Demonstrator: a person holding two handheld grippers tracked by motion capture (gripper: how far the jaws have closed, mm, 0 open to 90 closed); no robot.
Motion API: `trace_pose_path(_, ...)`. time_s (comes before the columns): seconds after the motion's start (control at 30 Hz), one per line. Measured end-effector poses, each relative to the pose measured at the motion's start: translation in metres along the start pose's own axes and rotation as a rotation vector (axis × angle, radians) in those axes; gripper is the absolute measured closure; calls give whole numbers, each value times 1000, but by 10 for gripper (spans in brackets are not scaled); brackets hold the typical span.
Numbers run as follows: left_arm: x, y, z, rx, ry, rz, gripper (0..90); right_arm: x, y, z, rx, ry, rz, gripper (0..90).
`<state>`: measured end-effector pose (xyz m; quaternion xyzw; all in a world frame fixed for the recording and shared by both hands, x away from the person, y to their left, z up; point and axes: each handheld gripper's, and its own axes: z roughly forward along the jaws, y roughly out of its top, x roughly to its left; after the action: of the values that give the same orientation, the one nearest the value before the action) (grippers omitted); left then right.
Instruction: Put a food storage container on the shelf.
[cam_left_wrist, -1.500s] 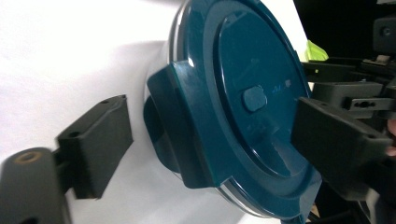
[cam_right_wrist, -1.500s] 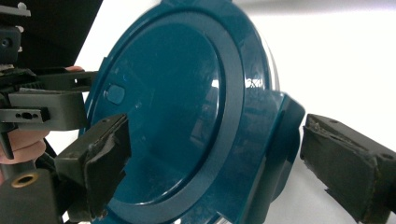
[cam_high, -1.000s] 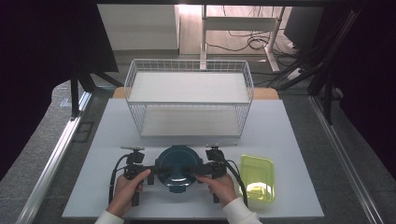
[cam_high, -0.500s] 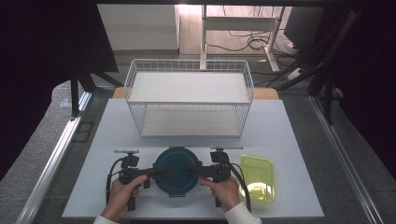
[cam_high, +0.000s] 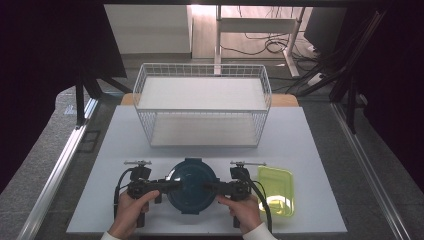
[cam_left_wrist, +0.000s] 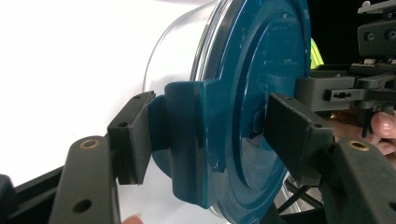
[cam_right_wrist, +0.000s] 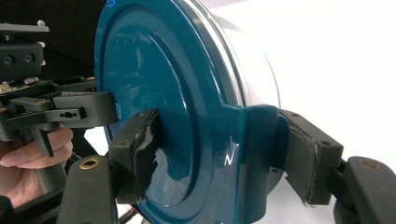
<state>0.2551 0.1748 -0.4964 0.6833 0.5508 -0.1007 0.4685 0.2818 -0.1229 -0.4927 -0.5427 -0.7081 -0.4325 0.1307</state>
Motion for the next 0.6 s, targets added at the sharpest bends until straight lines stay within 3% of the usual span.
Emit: trace_pose_path(0.6, -25, 21, -14, -29, -31, 71, 353, 24, 17, -30, -52, -26, -74, 327)
